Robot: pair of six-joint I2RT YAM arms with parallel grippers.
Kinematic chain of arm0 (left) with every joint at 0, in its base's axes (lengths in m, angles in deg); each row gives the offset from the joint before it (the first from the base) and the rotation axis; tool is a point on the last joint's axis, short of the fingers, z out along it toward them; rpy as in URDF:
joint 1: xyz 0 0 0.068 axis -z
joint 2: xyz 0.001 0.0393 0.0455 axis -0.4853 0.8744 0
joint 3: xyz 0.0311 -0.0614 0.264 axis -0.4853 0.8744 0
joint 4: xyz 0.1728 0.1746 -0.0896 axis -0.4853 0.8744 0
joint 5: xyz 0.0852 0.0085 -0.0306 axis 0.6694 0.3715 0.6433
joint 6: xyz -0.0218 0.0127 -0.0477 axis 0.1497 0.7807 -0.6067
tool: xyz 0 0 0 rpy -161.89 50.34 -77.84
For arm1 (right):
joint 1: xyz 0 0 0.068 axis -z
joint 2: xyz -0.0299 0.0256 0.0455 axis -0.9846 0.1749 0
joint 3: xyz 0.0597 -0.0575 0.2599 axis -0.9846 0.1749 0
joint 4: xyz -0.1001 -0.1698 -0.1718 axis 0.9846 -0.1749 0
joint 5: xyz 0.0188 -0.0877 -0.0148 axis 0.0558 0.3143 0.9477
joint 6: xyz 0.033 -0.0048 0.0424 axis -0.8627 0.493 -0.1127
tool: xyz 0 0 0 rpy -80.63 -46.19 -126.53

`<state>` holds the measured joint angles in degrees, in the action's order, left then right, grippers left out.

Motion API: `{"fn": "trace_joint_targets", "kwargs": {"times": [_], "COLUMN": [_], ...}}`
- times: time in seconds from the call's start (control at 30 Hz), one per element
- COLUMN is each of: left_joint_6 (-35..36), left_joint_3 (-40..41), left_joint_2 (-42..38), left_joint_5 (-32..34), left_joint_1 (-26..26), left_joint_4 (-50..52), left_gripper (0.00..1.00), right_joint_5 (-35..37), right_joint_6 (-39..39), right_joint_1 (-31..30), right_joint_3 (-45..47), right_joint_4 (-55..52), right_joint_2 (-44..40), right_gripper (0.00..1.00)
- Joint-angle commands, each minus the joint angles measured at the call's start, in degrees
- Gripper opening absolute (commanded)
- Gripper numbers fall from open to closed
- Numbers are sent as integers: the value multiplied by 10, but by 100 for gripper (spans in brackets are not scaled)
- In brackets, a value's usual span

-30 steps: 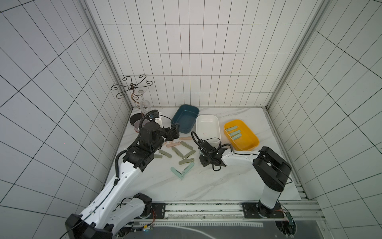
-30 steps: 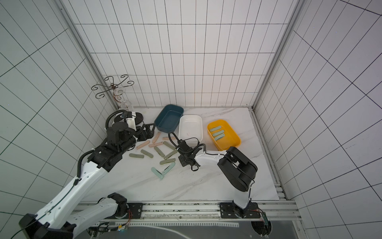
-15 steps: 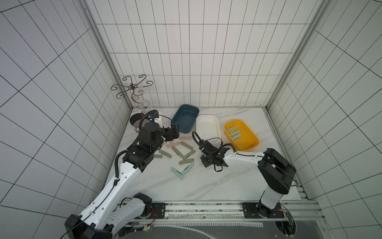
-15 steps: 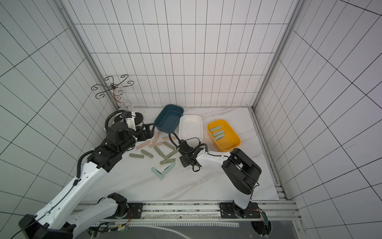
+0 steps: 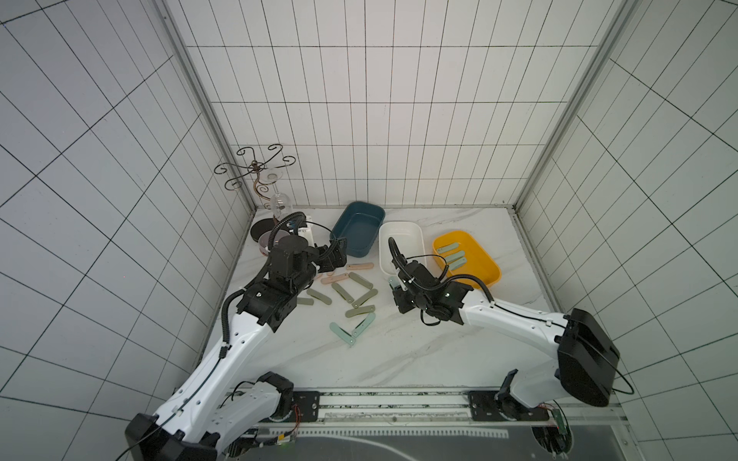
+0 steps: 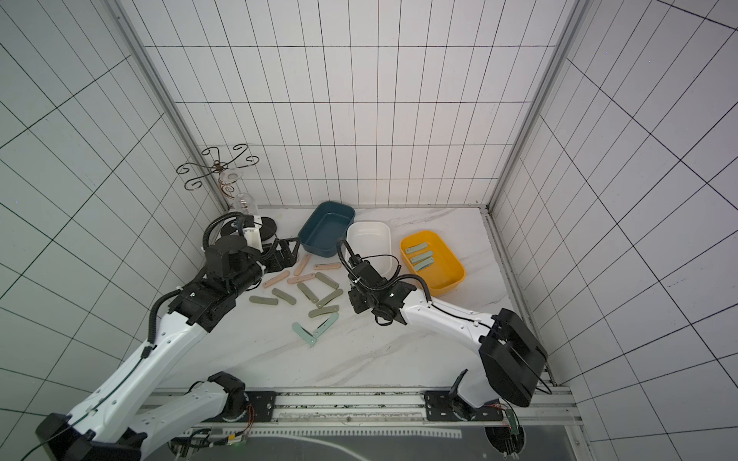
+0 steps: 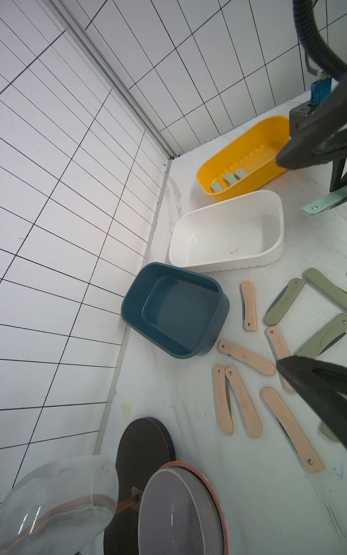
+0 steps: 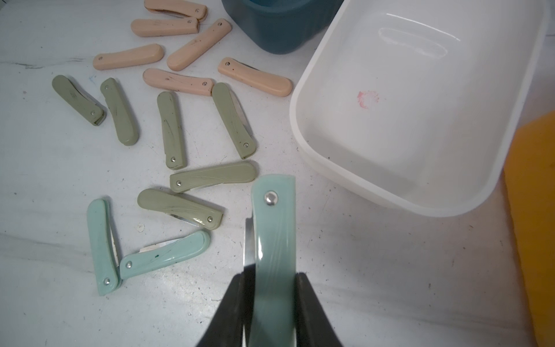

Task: Place the fruit knives into the storage box by color
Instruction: Place the fruit knife in the storage box.

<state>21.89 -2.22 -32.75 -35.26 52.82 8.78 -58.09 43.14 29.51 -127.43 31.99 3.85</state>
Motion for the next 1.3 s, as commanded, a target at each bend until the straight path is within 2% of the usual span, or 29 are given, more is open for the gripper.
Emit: {"fn": "trace_joint_targets", "kwargs": {"times": [0.0, 0.27, 0.63, 0.77, 1.07, 1.27], "left_joint_6": [-7, -6, -8, -9, -11, -10], "left_joint_3": [-15, -22, -24, -23, -20, -18], "left_joint_2": [7, 21, 33, 36, 34, 33], "left_joint_5": [-9, -14, -23, -23, -22, -23], "left_joint_1": [-1, 5, 8, 10, 11, 11], "left_joint_4": [-17, -22, -33, -37, -39, -40], "left_gripper": [97, 97, 97, 97, 97, 97], "right_joint_5": [-6, -60, -133, -138, -111, -98], "right_joint_6": [-7, -71, -256, -321, -453, -480], "right_joint_1": [41, 197, 389, 418, 429, 432], "right_joint_3": [-40, -73, 37, 59, 102, 108], "right_joint_4": [-15, 11, 125, 147, 157, 150], "right_joint_2": [-19, -26, -40, -25, -5, 18], "right_gripper": [27, 27, 27, 27, 27, 27]}}
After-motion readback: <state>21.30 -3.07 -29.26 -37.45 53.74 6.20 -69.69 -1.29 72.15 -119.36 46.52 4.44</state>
